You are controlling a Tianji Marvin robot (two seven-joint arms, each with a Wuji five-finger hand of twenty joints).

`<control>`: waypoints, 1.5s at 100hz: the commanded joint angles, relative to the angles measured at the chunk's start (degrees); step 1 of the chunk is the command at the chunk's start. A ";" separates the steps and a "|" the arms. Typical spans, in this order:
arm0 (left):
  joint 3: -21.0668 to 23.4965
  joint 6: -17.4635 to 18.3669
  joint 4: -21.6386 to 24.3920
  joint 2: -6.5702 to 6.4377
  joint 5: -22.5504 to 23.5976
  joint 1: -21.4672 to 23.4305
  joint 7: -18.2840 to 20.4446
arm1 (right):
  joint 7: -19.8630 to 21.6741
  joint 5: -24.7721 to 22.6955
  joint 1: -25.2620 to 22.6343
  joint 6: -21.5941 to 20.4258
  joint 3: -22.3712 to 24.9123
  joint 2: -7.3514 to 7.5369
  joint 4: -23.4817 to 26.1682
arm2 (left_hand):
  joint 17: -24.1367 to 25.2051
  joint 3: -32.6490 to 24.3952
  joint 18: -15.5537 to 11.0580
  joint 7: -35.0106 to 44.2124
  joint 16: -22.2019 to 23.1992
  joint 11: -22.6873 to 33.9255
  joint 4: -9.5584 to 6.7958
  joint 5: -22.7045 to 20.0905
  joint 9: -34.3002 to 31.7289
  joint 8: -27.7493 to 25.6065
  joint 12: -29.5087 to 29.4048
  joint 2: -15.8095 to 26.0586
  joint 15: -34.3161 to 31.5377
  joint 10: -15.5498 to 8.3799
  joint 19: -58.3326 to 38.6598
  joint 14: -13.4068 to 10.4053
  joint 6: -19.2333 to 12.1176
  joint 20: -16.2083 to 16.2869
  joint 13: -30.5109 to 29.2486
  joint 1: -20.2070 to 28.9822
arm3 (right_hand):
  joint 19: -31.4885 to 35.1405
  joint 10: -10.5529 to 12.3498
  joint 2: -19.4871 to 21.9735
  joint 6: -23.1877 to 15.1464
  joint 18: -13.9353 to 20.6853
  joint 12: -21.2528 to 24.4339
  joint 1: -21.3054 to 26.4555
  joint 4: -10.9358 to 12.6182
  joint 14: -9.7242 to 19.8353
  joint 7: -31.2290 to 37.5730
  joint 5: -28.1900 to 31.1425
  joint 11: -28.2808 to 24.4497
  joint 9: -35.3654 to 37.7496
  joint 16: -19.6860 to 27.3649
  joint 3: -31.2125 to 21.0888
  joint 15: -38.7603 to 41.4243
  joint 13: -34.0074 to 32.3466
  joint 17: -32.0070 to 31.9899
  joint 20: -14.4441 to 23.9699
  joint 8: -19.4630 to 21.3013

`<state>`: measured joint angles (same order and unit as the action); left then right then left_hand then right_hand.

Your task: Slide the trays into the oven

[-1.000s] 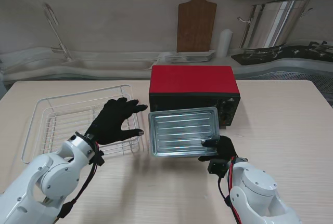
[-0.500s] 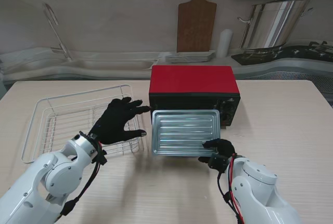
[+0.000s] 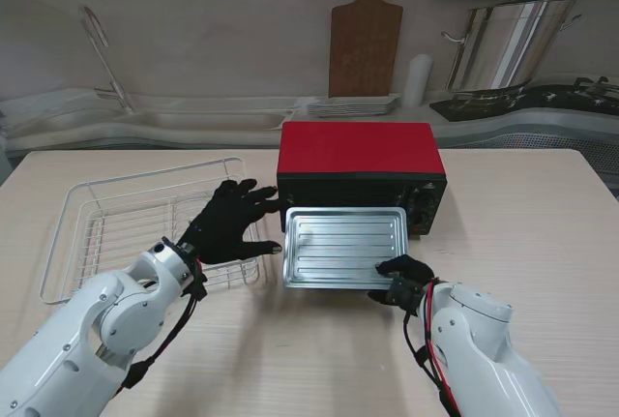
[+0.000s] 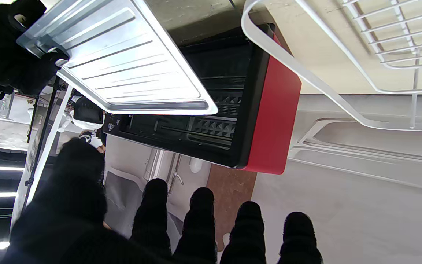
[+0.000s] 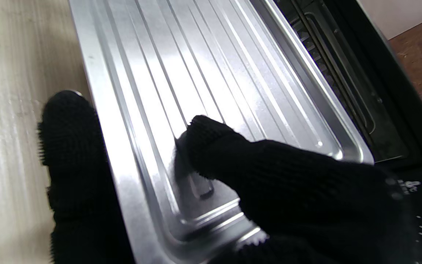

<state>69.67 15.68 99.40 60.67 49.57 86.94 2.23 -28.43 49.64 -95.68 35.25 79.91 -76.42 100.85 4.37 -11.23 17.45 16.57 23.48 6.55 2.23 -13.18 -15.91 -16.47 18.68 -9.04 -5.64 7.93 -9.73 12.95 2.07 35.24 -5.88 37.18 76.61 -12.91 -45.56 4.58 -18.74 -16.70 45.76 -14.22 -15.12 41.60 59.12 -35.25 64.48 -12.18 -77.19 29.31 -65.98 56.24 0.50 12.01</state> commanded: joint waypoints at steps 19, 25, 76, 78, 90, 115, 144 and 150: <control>-2.37 0.68 -1.40 0.14 2.66 -1.67 -0.63 | -0.90 2.99 1.26 1.52 0.49 -1.02 -0.93 | 1.28 2.87 -2.01 -0.94 -1.03 -0.67 -1.97 1.86 2.88 1.06 -0.95 3.07 1.25 -1.52 3.30 -1.84 -1.58 -1.68 2.64 -0.02 | 1.43 -1.55 2.61 -3.42 2.23 -0.86 4.21 -0.96 -1.32 5.40 2.00 -1.48 -1.23 -0.18 -3.84 1.21 -2.40 1.71 -0.71 1.19; -2.80 0.79 -1.65 0.11 3.32 -2.00 -0.96 | -1.54 4.02 1.50 1.91 0.53 -1.10 -1.10 | 1.23 3.08 -1.90 -1.01 -1.05 -0.66 -2.00 1.95 2.91 1.06 -0.96 3.26 1.20 -1.52 3.33 -1.81 -1.59 -1.84 2.62 -0.07 | 1.47 -1.78 2.65 -3.12 2.17 -0.89 4.25 -0.94 -1.49 5.36 1.83 -1.56 -1.26 -0.16 -3.81 1.14 -2.34 1.70 -0.71 1.15; -2.96 1.87 -2.48 0.29 0.73 -3.59 -0.33 | -2.76 4.62 5.26 6.45 0.18 -2.31 -4.63 | 1.21 3.82 -2.01 -1.13 -1.28 -0.57 -2.16 1.85 3.06 0.95 -1.04 3.33 1.09 -1.56 3.25 -1.94 -1.68 -2.50 2.78 0.49 | 1.50 -2.71 3.46 -2.17 1.83 -1.11 4.11 -0.84 -1.64 5.20 0.47 -1.85 -2.32 -0.15 -3.15 1.06 -2.29 1.71 -0.70 0.71; -2.96 1.91 -2.53 0.29 0.64 -3.66 -0.30 | -2.80 4.60 5.44 6.59 0.13 -2.36 -4.76 | 1.22 3.81 -2.04 -1.13 -1.28 -0.56 -2.17 1.84 3.05 0.95 -1.04 3.28 1.10 -1.51 3.25 -1.92 -1.66 -2.52 2.80 0.56 | 1.56 -2.69 3.45 -2.16 1.87 -1.15 4.11 -0.84 -1.74 5.19 0.40 -1.90 -2.34 -0.17 -3.12 1.10 -2.38 1.77 -0.68 0.69; -2.96 2.08 -2.87 0.29 0.27 -4.01 -0.08 | -3.64 5.62 6.43 7.75 0.03 -2.68 -5.56 | 1.23 3.93 -2.09 -1.14 -1.30 -0.57 -2.18 1.89 3.14 0.93 -1.05 3.33 1.09 -1.60 3.28 -2.00 -1.70 -2.68 2.86 0.56 | 2.02 -3.07 3.46 -1.83 2.06 -1.23 4.11 -0.80 -1.81 5.11 0.03 -2.07 -2.51 -0.18 -3.06 1.18 -2.54 1.96 -0.55 0.53; -2.61 3.44 -4.48 0.38 -0.08 -4.56 -0.97 | -6.03 8.97 7.98 7.88 -0.49 -2.90 -7.31 | 1.16 3.99 -2.45 -0.99 -1.34 -0.48 -2.21 1.89 3.24 0.83 -1.03 3.24 1.10 -1.56 3.30 -2.38 -2.01 -2.97 3.05 0.53 | 2.01 -3.23 3.67 -1.68 1.95 -1.35 4.10 -0.81 -1.86 5.26 -0.17 -2.38 -2.81 -0.15 -2.87 1.19 -2.62 1.88 -0.61 0.32; -2.79 5.16 -5.75 0.32 -1.17 -5.27 -0.45 | -6.27 8.96 8.28 8.11 0.01 -3.06 -8.09 | 1.06 3.91 -2.67 -0.71 -1.36 -0.34 -2.18 2.26 3.61 0.73 -0.98 3.54 1.01 -1.86 3.39 -2.53 -2.20 -3.42 3.04 0.30 | 2.44 -3.41 3.62 -1.69 1.95 -1.36 4.15 -0.83 -1.92 5.35 -0.23 -2.64 -2.69 -0.21 -2.78 1.44 -2.86 2.04 -0.50 0.17; -2.98 5.23 -5.86 0.37 -1.26 -5.37 -0.68 | -6.20 8.85 8.17 8.10 0.19 -3.04 -8.05 | 1.07 3.90 -2.60 -0.68 -1.36 -0.27 -2.17 2.32 3.50 0.72 -0.96 3.58 0.98 -1.71 3.36 -2.41 -2.15 -3.44 3.00 0.28 | 2.66 -3.39 3.59 -1.63 2.07 -1.36 4.15 -0.84 -1.89 5.40 -0.21 -2.70 -2.69 -0.23 -2.79 1.56 -2.99 2.14 -0.43 0.16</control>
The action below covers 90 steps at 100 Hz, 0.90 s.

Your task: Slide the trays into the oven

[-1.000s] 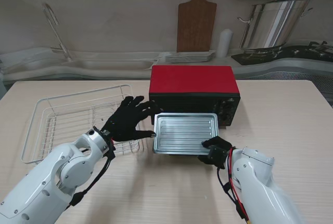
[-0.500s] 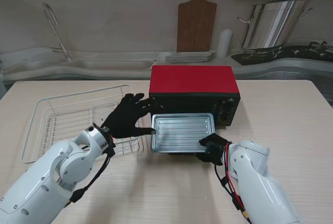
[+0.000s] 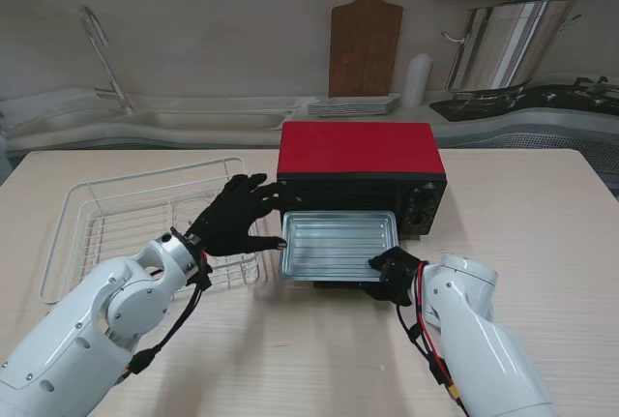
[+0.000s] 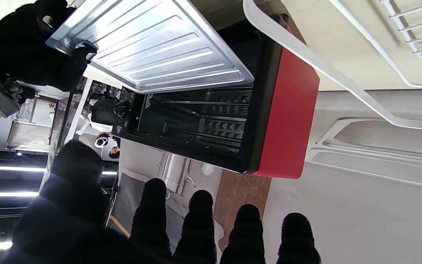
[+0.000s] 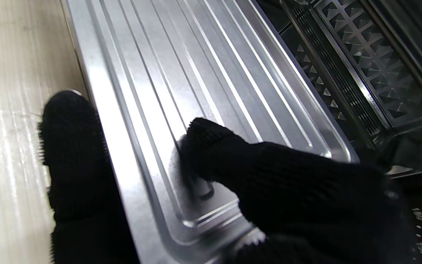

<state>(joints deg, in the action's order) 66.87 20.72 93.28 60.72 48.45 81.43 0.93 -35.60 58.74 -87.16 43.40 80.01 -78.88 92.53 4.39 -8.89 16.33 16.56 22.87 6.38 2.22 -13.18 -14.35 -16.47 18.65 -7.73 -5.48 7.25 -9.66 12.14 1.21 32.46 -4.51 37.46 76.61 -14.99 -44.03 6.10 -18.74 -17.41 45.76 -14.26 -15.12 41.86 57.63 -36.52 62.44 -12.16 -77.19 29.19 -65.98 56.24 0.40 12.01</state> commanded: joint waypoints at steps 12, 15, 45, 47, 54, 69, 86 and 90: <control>-0.48 0.24 0.16 0.36 -0.02 0.01 0.23 | 1.12 -0.44 -0.50 0.18 0.51 -0.59 0.37 | 1.07 1.53 -1.44 -0.62 -0.76 -0.10 -2.17 2.35 1.99 0.72 -0.94 2.27 0.80 -1.10 3.23 -1.70 -1.29 -0.67 1.62 -0.01 | 2.87 -1.41 1.98 -3.07 2.06 -0.66 4.20 -0.81 -2.05 5.30 1.24 -1.56 -0.57 -0.26 -2.83 1.81 -3.03 2.17 -0.27 0.17; -0.53 0.23 0.16 0.38 -0.03 0.00 0.17 | 1.03 -0.39 -0.46 0.28 0.60 -0.61 0.34 | 1.08 1.55 -1.44 -0.62 -0.77 -0.12 -2.16 2.36 2.05 0.73 -0.95 2.29 0.81 -1.09 3.22 -1.69 -1.35 -0.68 1.63 -0.04 | 2.90 -1.49 1.96 -3.06 2.02 -0.64 4.19 -0.81 -2.14 5.31 1.23 -1.56 -0.58 -0.26 -2.86 1.82 -3.03 2.17 -0.25 0.15; -1.27 0.03 -0.04 0.45 0.10 -0.25 -0.29 | 0.11 -0.80 0.98 0.82 0.72 -1.12 -1.01 | 1.09 1.49 -1.43 -0.62 -0.82 -0.10 -2.15 2.38 2.13 0.80 -0.99 2.26 0.83 -1.17 3.20 -1.76 -1.25 -0.82 1.67 -0.03 | 3.13 -1.67 2.07 -2.75 2.13 -0.65 4.14 -0.84 -2.09 5.33 0.83 -1.70 -0.77 -0.17 -2.78 1.84 -3.08 2.25 -0.13 0.00; -1.33 0.01 -0.06 0.45 0.11 -0.29 -0.28 | 0.05 -0.82 1.12 0.84 0.69 -1.16 -1.15 | 1.10 1.48 -1.40 -0.62 -0.82 -0.07 -2.15 2.38 2.08 0.81 -0.98 2.25 0.84 -1.04 3.20 -1.76 -1.24 -0.83 1.70 0.00 | 3.14 -1.66 2.08 -2.73 2.14 -0.65 4.15 -0.83 -2.02 5.33 0.80 -1.71 -0.80 -0.16 -2.78 1.83 -3.09 2.23 -0.13 -0.02; -1.56 -0.04 -0.17 0.47 0.05 -0.44 -0.32 | -0.03 -0.93 1.59 0.89 0.60 -1.28 -1.64 | 1.10 1.46 -1.46 -0.64 -0.83 -0.10 -2.16 2.41 2.18 0.82 -1.00 2.25 0.85 -1.08 3.21 -1.71 -1.19 -0.86 1.73 0.01 | 3.14 -1.69 2.11 -2.71 2.14 -0.67 4.13 -0.84 -2.00 5.35 0.77 -1.76 -0.82 -0.14 -2.74 1.83 -3.16 2.22 -0.12 -0.05; -1.81 -0.06 -0.34 0.50 -0.02 -0.64 -0.43 | -0.46 -0.61 2.51 0.81 0.43 -1.45 -2.63 | 1.10 1.45 -1.40 -0.64 -0.85 -0.12 -2.16 2.41 2.24 0.85 -1.02 2.20 0.86 -1.13 3.24 -1.77 -1.18 -0.97 1.75 0.03 | 3.14 -1.67 2.12 -2.72 2.24 -0.71 4.17 -0.83 -1.99 5.39 0.74 -1.87 -0.88 -0.10 -2.69 1.81 -3.15 2.26 -0.10 -0.10; -1.93 -0.22 -0.44 0.51 -0.08 -0.76 -0.41 | -0.29 -0.38 2.74 0.94 0.52 -1.43 -2.83 | 1.09 1.45 -1.43 -0.70 -0.87 -0.14 -2.16 2.51 2.31 0.89 -1.03 2.20 0.87 -1.04 3.26 -1.73 -1.18 -1.07 1.80 0.00 | 4.01 -1.65 1.93 -3.01 2.22 -0.95 4.30 -1.00 -2.12 6.34 1.10 -2.60 -0.29 -0.43 -2.67 2.81 -3.88 2.62 0.35 0.42; -1.97 -0.25 -0.46 0.51 -0.08 -0.79 -0.42 | -0.21 -0.31 2.70 0.99 0.56 -1.40 -2.76 | 1.09 1.47 -1.43 -0.71 -0.88 -0.14 -2.15 2.53 2.31 0.89 -1.03 2.17 0.87 -0.99 3.27 -1.73 -1.16 -1.09 1.80 -0.01 | 4.44 -1.51 1.94 -3.15 2.17 -1.09 4.41 -1.13 -2.14 7.01 1.13 -3.10 -0.14 -0.68 -2.60 3.52 -4.00 2.73 0.61 0.92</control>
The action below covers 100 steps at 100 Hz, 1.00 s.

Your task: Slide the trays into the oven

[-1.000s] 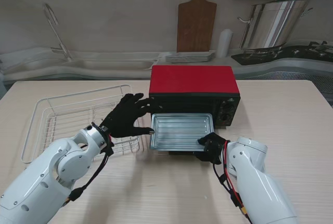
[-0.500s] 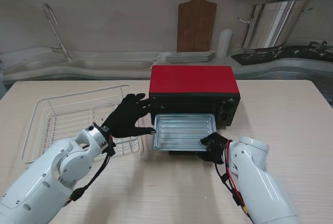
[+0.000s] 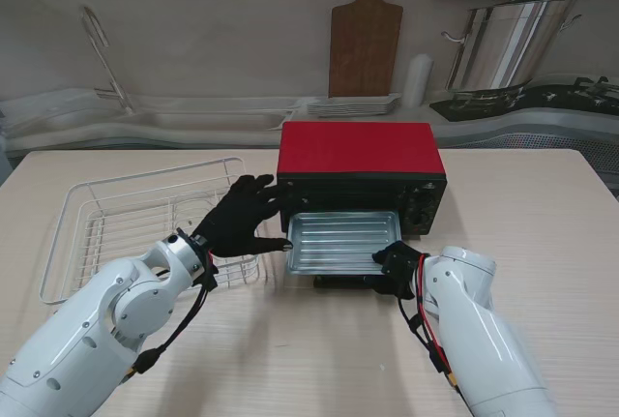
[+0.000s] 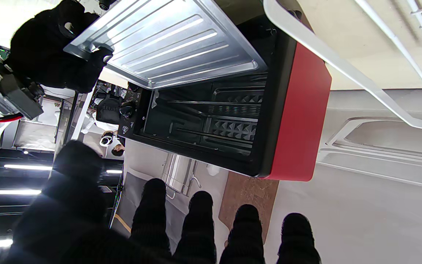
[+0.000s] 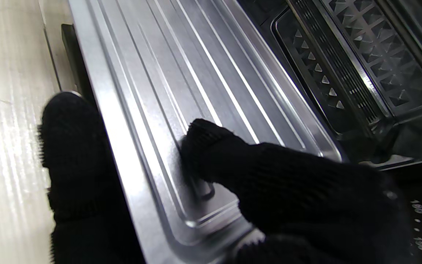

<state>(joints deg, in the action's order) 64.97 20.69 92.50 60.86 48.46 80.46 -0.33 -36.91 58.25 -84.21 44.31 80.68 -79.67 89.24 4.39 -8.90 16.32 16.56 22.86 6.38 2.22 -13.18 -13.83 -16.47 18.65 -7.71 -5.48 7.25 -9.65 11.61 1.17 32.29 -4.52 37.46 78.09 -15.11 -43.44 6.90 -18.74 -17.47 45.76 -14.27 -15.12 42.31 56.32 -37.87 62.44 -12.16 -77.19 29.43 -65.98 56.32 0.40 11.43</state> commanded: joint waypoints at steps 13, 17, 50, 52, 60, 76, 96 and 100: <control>-0.18 -0.21 0.26 0.36 -0.09 0.05 0.91 | 0.95 1.13 -0.35 0.16 0.05 -0.45 0.68 | 1.08 1.53 -1.47 -0.77 -0.88 -0.17 -2.14 2.64 1.83 0.92 -1.04 2.17 0.90 -1.08 3.28 -1.35 -1.18 -1.01 1.87 -0.12 | 4.04 -1.65 1.06 -4.03 2.16 -1.31 4.64 -1.39 -2.57 7.72 2.73 -3.14 0.19 -1.40 -2.68 5.31 -4.46 3.02 1.39 2.57; -0.20 -0.17 0.23 0.36 -0.08 0.02 0.92 | 0.89 1.38 -0.36 0.21 0.12 -0.42 0.69 | 1.07 1.50 -1.49 -0.78 -0.89 -0.19 -2.15 2.68 1.91 0.93 -1.05 2.17 0.92 -1.07 3.29 -1.30 -1.15 -1.03 1.90 -0.06 | 4.16 -1.69 1.04 -4.10 2.24 -1.26 4.63 -1.43 -2.46 7.77 2.77 -3.35 0.16 -1.53 -2.72 5.65 -4.38 2.99 1.54 2.70; -0.22 -0.17 0.17 0.38 -0.05 0.01 0.77 | 2.14 0.72 -0.04 0.24 0.62 -0.42 -0.17 | 1.05 1.51 -1.49 -0.79 -0.90 -0.14 -2.15 2.63 1.90 0.95 -1.05 2.11 0.91 -0.99 3.33 -1.31 -1.09 -1.22 1.89 -0.04 | 4.14 -1.77 1.07 -3.94 2.22 -1.01 4.64 -1.46 -2.77 7.58 2.78 -3.72 0.00 -1.67 -2.66 6.04 -4.21 3.00 1.90 2.87; -0.23 -0.17 0.17 0.38 -0.06 0.00 0.76 | 2.22 0.76 -0.02 0.22 0.62 -0.40 -0.22 | 1.05 1.52 -1.49 -0.80 -0.90 -0.15 -2.15 2.65 1.93 0.95 -1.05 2.13 0.91 -1.03 3.33 -1.30 -1.04 -1.23 1.91 -0.08 | 4.15 -1.73 1.12 -4.03 2.26 -1.00 4.61 -1.47 -2.82 7.60 2.81 -3.75 0.03 -1.66 -2.63 6.02 -4.15 3.01 1.93 2.90; -0.25 -0.23 0.21 0.37 -0.01 -0.02 0.81 | 2.05 1.39 0.22 0.18 0.61 -0.37 -0.48 | 1.05 1.51 -1.46 -0.83 -0.91 -0.16 -2.15 2.71 1.99 0.96 -1.05 2.15 0.93 -1.03 3.33 -1.32 -1.07 -1.26 1.94 -0.06 | 4.18 -1.80 1.03 -4.00 2.15 -0.93 4.62 -1.46 -2.71 7.56 2.84 -3.81 0.07 -1.71 -2.64 6.14 -4.29 3.01 2.04 2.94; -0.25 -0.35 0.35 0.36 0.17 0.02 0.80 | 2.29 1.80 0.54 0.07 0.66 -0.31 -0.92 | 1.05 1.51 -1.48 -0.83 -0.92 -0.16 -2.16 2.69 1.93 0.97 -1.06 2.14 0.92 -1.04 3.31 -1.34 -1.04 -1.30 1.94 -0.04 | 4.56 -1.80 1.02 -4.11 2.48 -1.05 4.68 -1.50 -2.57 7.60 2.93 -4.18 0.21 -2.02 -2.58 6.74 -4.80 3.32 2.34 3.04; -0.32 -0.44 0.43 0.35 0.37 -0.03 0.78 | 3.59 0.61 0.80 0.11 0.82 -0.35 -1.36 | 1.05 1.51 -1.51 -0.87 -0.93 -0.16 -2.16 2.70 1.98 0.98 -1.05 2.16 0.92 -0.92 3.30 -1.33 -0.98 -1.35 1.92 -0.06 | 4.98 -1.82 1.02 -4.19 2.32 -1.13 4.70 -1.60 -2.69 7.76 3.05 -4.79 0.27 -2.76 -2.54 7.76 -4.74 3.24 2.77 3.29; -0.35 -0.45 0.44 0.34 0.39 -0.05 0.79 | 3.75 0.35 0.86 0.03 0.82 -0.37 -1.46 | 1.05 1.53 -1.52 -0.87 -0.93 -0.16 -2.15 2.70 2.01 0.98 -1.05 2.17 0.93 -1.05 3.30 -1.35 -1.00 -1.36 1.95 -0.09 | 4.93 -1.82 1.01 -4.26 2.34 -1.11 4.71 -1.60 -2.69 7.76 3.09 -4.79 0.23 -2.79 -2.53 7.77 -4.70 3.23 2.77 3.30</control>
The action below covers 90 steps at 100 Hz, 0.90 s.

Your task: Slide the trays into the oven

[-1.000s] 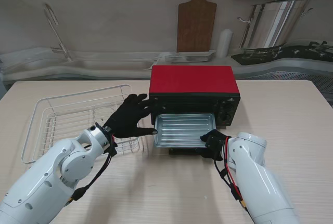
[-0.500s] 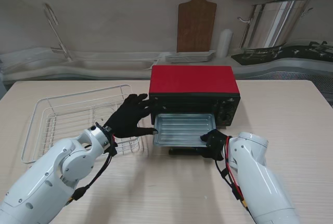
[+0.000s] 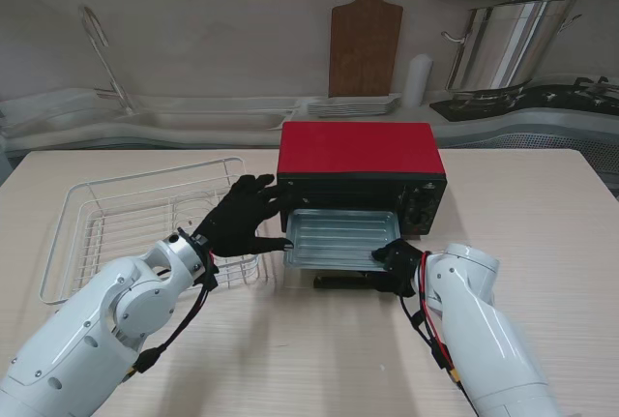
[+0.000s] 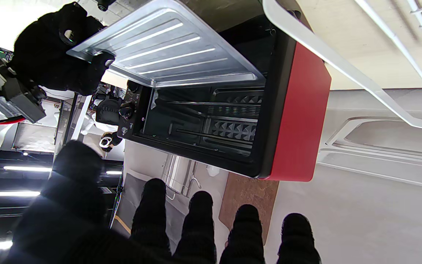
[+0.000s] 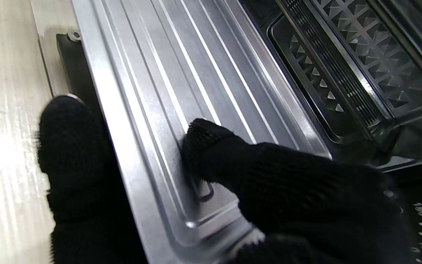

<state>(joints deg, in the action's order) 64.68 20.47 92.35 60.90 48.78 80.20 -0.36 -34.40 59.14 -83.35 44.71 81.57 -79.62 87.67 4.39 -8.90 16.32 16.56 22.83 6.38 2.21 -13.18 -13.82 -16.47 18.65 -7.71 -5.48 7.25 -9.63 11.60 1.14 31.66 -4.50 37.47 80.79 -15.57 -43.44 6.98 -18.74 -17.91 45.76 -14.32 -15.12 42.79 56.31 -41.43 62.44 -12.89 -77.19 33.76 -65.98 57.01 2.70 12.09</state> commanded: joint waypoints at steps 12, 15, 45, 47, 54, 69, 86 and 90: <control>-0.14 -0.31 0.61 0.30 0.09 0.13 0.93 | 1.06 -0.37 0.15 -0.68 -0.10 -0.41 0.00 | 1.05 1.55 -1.51 -0.87 -0.91 -0.15 -2.15 2.69 1.98 0.98 -1.06 2.16 0.92 -0.96 3.28 -1.28 -0.98 -0.77 1.93 -0.10 | 1.98 -1.35 1.00 -4.24 2.36 -0.62 4.74 -1.54 -2.71 7.19 3.08 -1.28 0.15 -2.16 -2.57 3.37 -4.46 2.50 0.46 2.66; -0.16 -0.32 0.62 0.30 0.09 0.10 0.95 | 1.05 -0.33 0.19 -0.78 -0.10 -0.39 -0.04 | 1.06 1.53 -1.49 -0.88 -0.92 -0.17 -2.15 2.72 2.02 0.99 -1.07 2.13 0.93 -1.07 3.30 -1.33 -0.95 -0.78 1.95 -0.05 | 1.97 -1.30 1.04 -4.27 2.42 -0.59 4.70 -1.55 -2.66 7.15 3.06 -1.26 0.07 -2.20 -2.54 3.38 -4.51 2.54 0.48 2.65; -0.43 -0.30 0.58 0.29 0.11 -0.22 1.07 | 1.13 -0.30 0.58 -1.17 -0.05 -0.39 -0.46 | 1.03 1.57 -1.51 -0.90 -0.91 -0.16 -2.15 2.67 1.97 0.99 -1.07 2.17 0.91 -1.04 3.26 -1.33 -0.98 -0.81 1.91 -0.10 | 1.81 -1.37 1.07 -4.19 2.35 -0.49 4.71 -1.53 -2.73 7.02 3.06 -1.28 -0.01 -2.35 -2.54 3.21 -4.38 2.48 0.56 2.64; -0.45 -0.31 0.58 0.29 0.12 -0.24 1.07 | 1.14 -0.32 0.60 -1.18 -0.05 -0.39 -0.49 | 1.04 1.59 -1.53 -0.93 -0.92 -0.16 -2.14 2.74 1.98 1.00 -1.07 2.18 0.92 -1.06 3.26 -1.35 -0.97 -0.81 1.94 -0.14 | 1.80 -1.39 1.05 -4.19 2.37 -0.51 4.71 -1.54 -2.77 7.02 3.06 -1.32 0.04 -2.36 -2.54 3.23 -4.44 2.49 0.57 2.64; -0.52 -0.33 0.56 0.29 0.13 -0.30 1.08 | 1.09 -0.28 0.70 -1.17 -0.03 -0.41 -0.57 | 1.04 1.57 -1.51 -0.92 -0.92 -0.16 -2.15 2.73 1.94 1.00 -1.07 2.14 0.92 -1.00 3.25 -1.32 -0.94 -0.81 1.93 -0.09 | 1.79 -1.40 1.02 -4.08 2.38 -0.51 4.74 -1.53 -2.85 7.01 3.06 -1.35 0.08 -2.36 -2.53 3.11 -4.30 2.51 0.59 2.64; -0.62 -0.41 0.56 0.30 0.15 -0.38 1.06 | 0.72 -0.21 0.93 -1.23 -0.15 -0.49 -0.77 | 1.06 1.59 -1.51 -0.92 -0.93 -0.18 -2.15 2.74 1.95 0.99 -1.07 2.16 0.94 -0.98 3.25 -1.34 -0.96 -0.83 1.96 -0.10 | 1.61 -1.40 1.11 -4.11 2.39 -0.47 4.69 -1.53 -2.55 6.92 2.98 -1.27 -0.06 -2.37 -2.55 3.02 -4.25 2.41 0.55 2.56; -0.59 -0.50 0.64 0.30 0.18 -0.32 1.05 | 0.51 -0.03 1.10 -1.27 -0.38 -0.53 -0.91 | 1.06 1.61 -1.49 -0.94 -0.93 -0.19 -2.16 2.74 1.97 1.00 -1.07 2.14 0.93 -0.95 3.25 -1.32 -0.95 -0.85 1.96 -0.10 | 1.29 -1.36 1.07 -3.94 2.44 -0.36 4.68 -1.49 -2.68 6.66 2.80 -1.03 -0.23 -2.24 -2.56 2.66 -4.04 2.31 0.44 2.38; -0.56 -0.51 0.66 0.30 0.17 -0.29 1.03 | 0.48 0.07 1.13 -1.26 -0.43 -0.52 -0.91 | 1.06 1.61 -1.46 -0.95 -0.94 -0.19 -2.16 2.75 1.98 1.00 -1.07 2.17 0.93 -1.03 3.26 -1.34 -0.93 -0.86 1.95 -0.11 | 1.24 -1.36 1.12 -3.93 2.47 -0.34 4.63 -1.49 -2.60 6.58 2.78 -0.99 -0.22 -2.19 -2.54 2.55 -3.95 2.30 0.41 2.30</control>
<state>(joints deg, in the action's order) 64.07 20.22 92.36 60.89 48.96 79.60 -0.26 -34.79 59.06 -82.16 43.76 81.43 -79.62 86.49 4.39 -8.90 16.31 16.56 22.83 6.38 2.21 -13.18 -13.82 -16.47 18.65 -7.71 -5.48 7.25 -9.63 11.60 1.14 31.62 -4.50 37.47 80.80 -15.60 -43.44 6.98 -18.74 -17.91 45.76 -14.35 -15.12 42.79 56.30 -41.47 62.44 -13.68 -77.18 33.87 -65.98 57.01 2.89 12.10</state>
